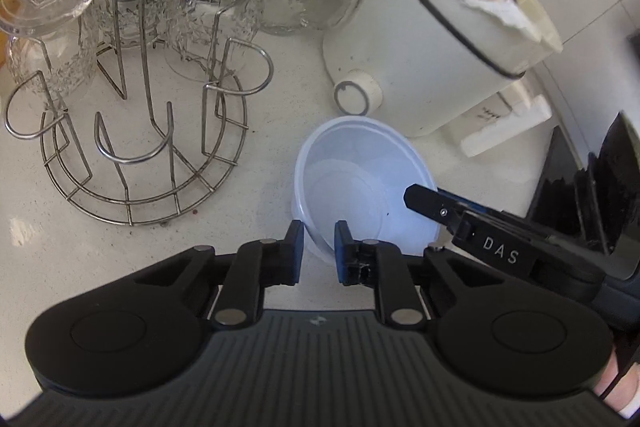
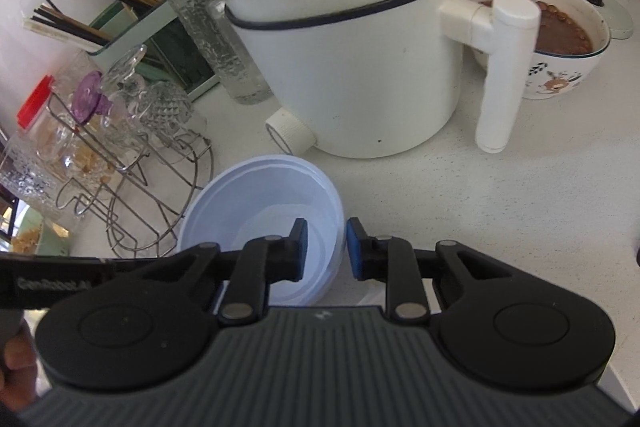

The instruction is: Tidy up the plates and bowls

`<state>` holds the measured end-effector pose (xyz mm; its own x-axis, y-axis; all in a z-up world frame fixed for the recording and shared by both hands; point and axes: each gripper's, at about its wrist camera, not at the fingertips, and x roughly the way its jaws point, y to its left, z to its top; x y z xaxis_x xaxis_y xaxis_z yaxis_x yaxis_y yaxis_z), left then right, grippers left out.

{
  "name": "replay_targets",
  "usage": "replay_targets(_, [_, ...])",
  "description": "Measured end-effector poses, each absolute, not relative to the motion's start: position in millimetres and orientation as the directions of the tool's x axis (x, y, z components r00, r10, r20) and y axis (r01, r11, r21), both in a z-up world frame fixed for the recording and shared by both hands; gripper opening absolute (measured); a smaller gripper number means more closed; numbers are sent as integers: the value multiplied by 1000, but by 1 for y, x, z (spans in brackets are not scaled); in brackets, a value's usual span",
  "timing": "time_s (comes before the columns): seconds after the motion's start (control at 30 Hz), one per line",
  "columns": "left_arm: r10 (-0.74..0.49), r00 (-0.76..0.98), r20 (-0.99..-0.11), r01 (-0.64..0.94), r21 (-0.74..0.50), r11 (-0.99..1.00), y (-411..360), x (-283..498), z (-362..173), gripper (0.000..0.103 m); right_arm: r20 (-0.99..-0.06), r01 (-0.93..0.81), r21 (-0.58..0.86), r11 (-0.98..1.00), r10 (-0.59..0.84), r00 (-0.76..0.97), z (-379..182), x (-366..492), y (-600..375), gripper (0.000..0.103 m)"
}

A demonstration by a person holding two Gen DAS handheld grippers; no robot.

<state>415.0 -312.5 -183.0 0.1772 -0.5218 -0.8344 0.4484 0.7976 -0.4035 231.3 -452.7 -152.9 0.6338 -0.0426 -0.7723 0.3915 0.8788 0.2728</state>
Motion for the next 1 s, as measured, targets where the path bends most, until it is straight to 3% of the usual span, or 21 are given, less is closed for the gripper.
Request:
replay_targets(0.57, [-537, 287, -793, 442, -388, 809, -292, 372, -122, 19, -704, 313, 320, 894, 4, 710, -103, 194, -435, 24])
replay_targets(1.0, [-569, 338, -750, 366, -452, 813, -254, 325, -90, 19, -674, 240, 343, 908, 60, 736, -71, 160, -416, 24])
